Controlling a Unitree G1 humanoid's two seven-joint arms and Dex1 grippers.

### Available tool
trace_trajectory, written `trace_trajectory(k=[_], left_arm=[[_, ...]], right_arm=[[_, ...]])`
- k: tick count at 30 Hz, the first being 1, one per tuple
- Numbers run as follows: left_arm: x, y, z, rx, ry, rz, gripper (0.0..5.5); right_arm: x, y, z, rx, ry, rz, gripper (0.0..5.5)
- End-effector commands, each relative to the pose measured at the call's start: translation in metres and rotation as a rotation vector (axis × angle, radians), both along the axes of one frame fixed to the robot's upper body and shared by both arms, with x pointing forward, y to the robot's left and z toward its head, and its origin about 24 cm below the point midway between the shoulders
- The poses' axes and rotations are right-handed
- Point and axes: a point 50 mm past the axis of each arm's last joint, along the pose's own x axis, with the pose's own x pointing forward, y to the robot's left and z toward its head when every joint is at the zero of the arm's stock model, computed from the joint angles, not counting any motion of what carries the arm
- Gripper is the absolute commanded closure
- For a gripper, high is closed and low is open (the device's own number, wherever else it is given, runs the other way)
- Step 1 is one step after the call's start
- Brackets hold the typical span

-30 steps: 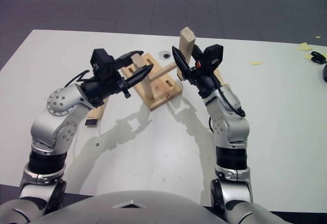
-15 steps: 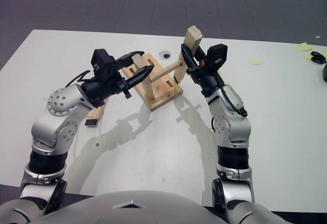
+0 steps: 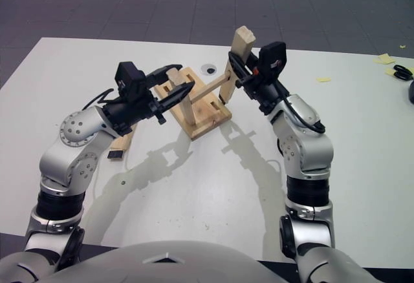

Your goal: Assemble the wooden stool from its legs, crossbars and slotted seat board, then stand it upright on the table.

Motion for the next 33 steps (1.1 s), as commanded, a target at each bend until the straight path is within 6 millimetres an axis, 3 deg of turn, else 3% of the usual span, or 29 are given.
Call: trace_trajectory(k=[1,10,26,33], left_arm=[[-0.004,-0.005,-0.034,0.071,0.178,-0.051,3.46],[-0.004,-0.005,-0.036,0.074,0.183,-0.055,3.46],[-0.003,-0.004,-0.038,0.08,0.187,-0.05,3.46],[-0.003,-0.004,-0.038,0.081,0.186,-0.047,3.46]], right_arm=[[-0.002,0.016,0.009,0.047,0.072,0.122,4.43],[0.0,0.017,0.007,0.067,0.215,0.177,4.44],[0.006,0.014,0.026,0.105,0.416,0.263,4.44],[0.003,0.018,0.021,-0.021,0.487,0.296,4.44]])
